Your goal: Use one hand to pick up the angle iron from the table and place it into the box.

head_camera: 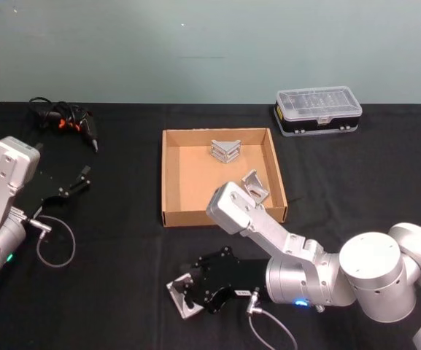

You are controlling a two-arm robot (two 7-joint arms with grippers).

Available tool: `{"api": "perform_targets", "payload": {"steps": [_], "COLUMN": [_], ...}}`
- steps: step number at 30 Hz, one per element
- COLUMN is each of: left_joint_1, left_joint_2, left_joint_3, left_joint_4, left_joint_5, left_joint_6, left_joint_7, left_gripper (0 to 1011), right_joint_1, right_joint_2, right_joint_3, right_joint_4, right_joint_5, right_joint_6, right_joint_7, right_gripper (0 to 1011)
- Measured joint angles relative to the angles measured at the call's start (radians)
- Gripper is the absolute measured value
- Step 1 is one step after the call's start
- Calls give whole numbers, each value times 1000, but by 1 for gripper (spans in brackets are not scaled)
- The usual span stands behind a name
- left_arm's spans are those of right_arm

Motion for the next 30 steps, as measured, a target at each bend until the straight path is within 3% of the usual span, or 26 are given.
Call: {"api": "perform_targets", "payload": {"steps": [8, 20, 30], "left_joint_1": [0, 0, 0], "left_joint_2": [0, 0, 0], "left_joint_3": [0, 0, 0], "left_joint_4": [0, 0, 0], "left_joint_5": [0, 0, 0], "left_joint_6": [0, 0, 0], "left_joint_7": [0, 0, 0], "left_gripper": [1000, 1000, 1000], "right_joint_1": [4, 5, -4], "right_joint_2": [-3, -6, 8], "right_joint_3": [-2, 4, 67], "right_joint_4": [5, 2, -71], "right_joint_5": [-1, 3, 35], "right_joint_6": [-3, -7, -19], "right_joint_7": [1, 1, -42], "right_gripper": [83, 75, 75]}}
